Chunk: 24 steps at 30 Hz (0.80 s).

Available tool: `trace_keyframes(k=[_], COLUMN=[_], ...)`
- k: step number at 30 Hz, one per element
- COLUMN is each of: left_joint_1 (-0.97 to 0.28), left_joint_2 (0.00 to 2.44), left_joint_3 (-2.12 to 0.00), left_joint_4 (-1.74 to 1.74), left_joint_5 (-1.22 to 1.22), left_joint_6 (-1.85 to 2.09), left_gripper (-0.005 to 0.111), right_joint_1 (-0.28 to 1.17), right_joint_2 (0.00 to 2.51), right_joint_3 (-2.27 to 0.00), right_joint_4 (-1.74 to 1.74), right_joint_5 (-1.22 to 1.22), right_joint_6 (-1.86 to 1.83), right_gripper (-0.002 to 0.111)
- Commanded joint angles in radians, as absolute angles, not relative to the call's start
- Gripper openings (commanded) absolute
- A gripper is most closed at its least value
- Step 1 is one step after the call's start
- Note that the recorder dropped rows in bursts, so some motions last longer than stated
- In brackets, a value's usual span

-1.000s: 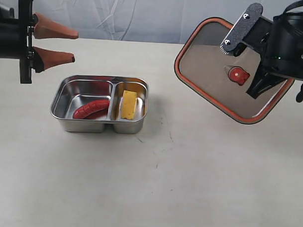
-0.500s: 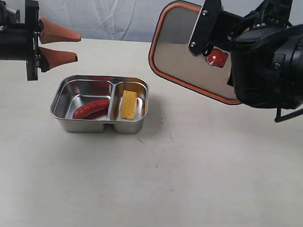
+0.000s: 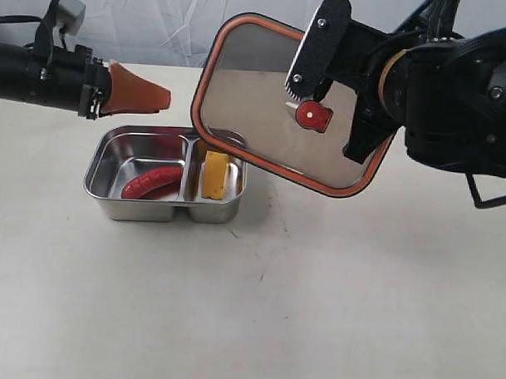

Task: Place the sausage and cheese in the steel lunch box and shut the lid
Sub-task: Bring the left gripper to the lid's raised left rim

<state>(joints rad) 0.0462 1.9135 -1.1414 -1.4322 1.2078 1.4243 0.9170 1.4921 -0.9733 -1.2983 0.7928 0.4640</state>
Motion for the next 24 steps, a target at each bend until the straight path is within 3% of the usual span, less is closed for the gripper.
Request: trace_keyframes(k=[1,24], left_joint_1=[0.007,0.007], left_joint_2=[1.914,1.815], left_joint_3=[-1.168,-1.189], left_joint_4=[-1.424,-1.41], left_joint_5=[1.221,1.221], left_joint_6=[1.463,1.455], left_gripper=[0.051,0.051], right_joint_1=[0.919,0.919], right_joint_2=[1.46,1.458], right_joint_3=[-0.972,-0.972], right_joint_4=[-1.231,-1.136], right_joint_5=[0.744,0.647], right_joint_6=[0.437,0.437], right_gripper=[-0.001,-0.001])
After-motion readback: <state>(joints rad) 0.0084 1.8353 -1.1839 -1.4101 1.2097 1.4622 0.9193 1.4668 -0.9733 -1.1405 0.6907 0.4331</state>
